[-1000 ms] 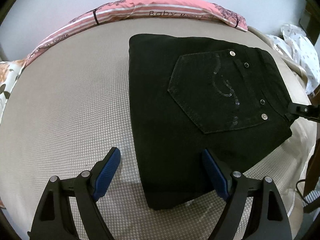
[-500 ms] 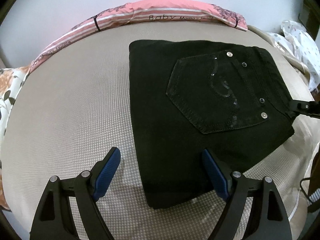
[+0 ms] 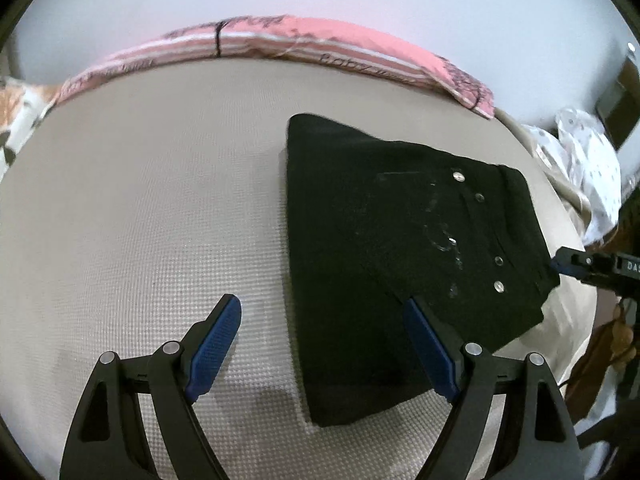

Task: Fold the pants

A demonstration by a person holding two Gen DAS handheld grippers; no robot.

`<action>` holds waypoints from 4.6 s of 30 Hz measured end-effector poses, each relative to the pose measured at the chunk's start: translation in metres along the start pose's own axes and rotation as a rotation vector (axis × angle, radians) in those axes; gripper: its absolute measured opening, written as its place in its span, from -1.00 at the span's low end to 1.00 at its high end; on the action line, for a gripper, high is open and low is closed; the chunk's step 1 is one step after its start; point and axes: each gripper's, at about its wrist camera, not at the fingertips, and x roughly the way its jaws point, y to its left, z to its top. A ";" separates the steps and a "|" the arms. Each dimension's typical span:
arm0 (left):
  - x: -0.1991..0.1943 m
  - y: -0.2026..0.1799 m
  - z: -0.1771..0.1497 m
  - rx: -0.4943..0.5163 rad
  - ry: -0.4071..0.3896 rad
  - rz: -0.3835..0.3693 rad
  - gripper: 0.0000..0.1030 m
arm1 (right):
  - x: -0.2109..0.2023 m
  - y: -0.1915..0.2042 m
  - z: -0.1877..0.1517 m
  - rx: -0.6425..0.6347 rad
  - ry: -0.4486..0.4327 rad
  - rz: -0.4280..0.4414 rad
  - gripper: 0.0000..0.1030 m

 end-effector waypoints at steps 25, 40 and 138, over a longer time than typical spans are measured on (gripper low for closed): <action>0.069 0.043 0.038 -0.281 0.252 -0.411 0.44 | 0.055 -0.060 0.035 0.066 0.169 0.293 0.04; 0.084 0.037 0.054 -0.217 0.251 -0.443 0.44 | 0.087 -0.048 0.054 0.031 0.253 0.417 -0.12; 0.011 0.063 0.073 -0.010 -0.144 0.401 0.37 | 0.097 0.124 0.072 -0.331 -0.224 -0.160 0.25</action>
